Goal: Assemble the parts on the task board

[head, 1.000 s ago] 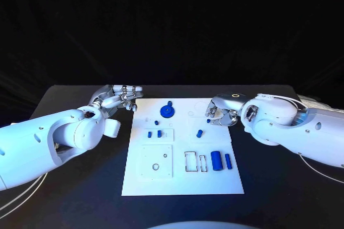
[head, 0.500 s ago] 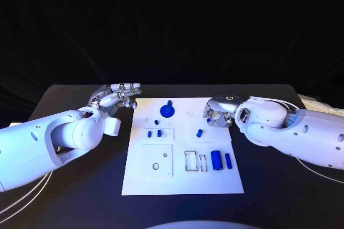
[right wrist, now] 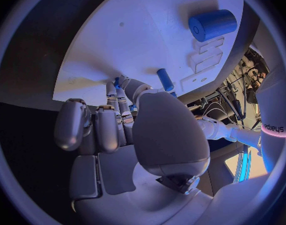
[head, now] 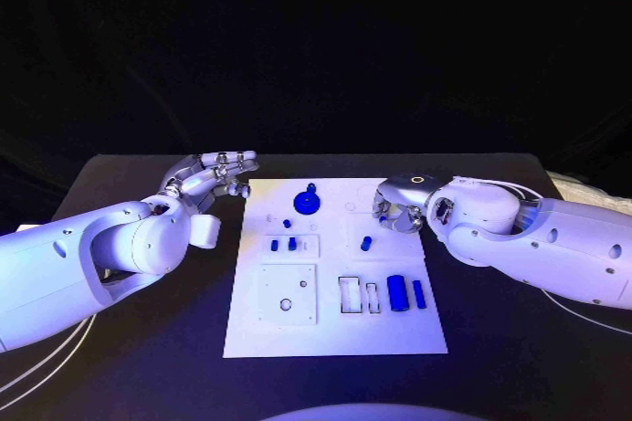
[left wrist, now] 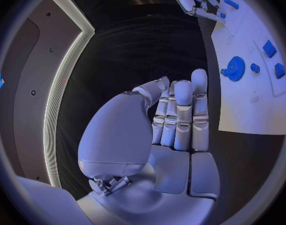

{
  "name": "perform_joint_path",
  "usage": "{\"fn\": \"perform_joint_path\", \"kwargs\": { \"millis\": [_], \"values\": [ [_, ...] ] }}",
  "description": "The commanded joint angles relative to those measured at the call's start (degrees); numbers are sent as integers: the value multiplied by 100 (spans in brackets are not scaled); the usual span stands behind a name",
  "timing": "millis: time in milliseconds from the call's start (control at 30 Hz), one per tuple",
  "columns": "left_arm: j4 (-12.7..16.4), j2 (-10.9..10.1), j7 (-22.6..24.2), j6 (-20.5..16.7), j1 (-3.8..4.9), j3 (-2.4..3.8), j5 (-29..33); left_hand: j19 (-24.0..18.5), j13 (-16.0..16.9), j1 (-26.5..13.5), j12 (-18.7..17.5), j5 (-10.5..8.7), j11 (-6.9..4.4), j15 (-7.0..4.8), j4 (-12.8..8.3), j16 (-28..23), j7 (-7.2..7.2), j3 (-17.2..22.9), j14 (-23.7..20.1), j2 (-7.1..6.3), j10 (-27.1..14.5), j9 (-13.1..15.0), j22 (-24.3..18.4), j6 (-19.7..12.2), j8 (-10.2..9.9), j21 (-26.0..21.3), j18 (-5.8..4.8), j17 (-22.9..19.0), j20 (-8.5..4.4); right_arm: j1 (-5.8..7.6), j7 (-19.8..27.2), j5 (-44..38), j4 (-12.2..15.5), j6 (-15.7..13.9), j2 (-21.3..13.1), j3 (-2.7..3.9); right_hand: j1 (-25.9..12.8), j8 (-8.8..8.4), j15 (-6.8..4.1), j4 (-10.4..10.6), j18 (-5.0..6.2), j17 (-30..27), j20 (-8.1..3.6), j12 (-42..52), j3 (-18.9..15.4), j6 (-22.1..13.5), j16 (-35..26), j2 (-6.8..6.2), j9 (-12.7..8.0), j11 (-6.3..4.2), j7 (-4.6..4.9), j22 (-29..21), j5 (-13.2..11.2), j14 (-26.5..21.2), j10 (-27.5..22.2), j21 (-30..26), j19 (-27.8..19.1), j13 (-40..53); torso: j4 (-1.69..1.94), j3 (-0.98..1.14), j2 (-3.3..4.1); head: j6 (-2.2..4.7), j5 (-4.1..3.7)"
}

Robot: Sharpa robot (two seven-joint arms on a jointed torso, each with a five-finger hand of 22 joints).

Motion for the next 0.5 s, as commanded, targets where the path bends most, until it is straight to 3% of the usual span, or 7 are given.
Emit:
{"fn": "perform_joint_path", "kwargs": {
  "millis": [33, 233, 500],
  "values": [
    [18, 0, 65, 48, 0, 4, 47, -32, 7, -5, 26, -9, 1, -8, 11, -36, -2, -38, -47, 26, -5, -9, -8, -4, 20, -35, 116, -10, 7, -42, -62, -141, -17, 238, 8, -22, 81, 45, -23, -43, 46, 16, -10, 52, 73, 99, 1, 67, 24, -38, -4, 5, -57, 278, 141, -19, 13, 5, -1, 1, 2, -15, -4],
    [8, 1, 50, 43, 0, 4, 47, -28, 8, 16, 37, -5, 2, -7, -4, -40, 0, -50, -53, 36, -13, -9, -16, -9, 23, -44, 116, -24, 7, -57, -96, -248, 11, -11, 0, -21, 224, 87, -50, -252, 37, 82, -36, 80, 284, 240, 51, 174, 75, -63, -4, 57, -194, 289, 375, 13, 46, 1, -5, 3, 0, -24, -11],
    [-14, 12, 33, 45, -3, 4, 47, -25, 9, 29, 42, -4, 2, -7, -14, -38, 0, -54, -53, 40, -16, -9, -20, -10, 25, -48, 116, -25, 7, -63, -95, -225, 185, -519, -90, -16, 238, 67, -48, -387, 34, 100, -48, 38, 478, 262, 67, 181, 96, -58, 8, 74, -188, 291, 453, 27, 57, -9, -5, 6, -3, -24, -21]
  ]
}}
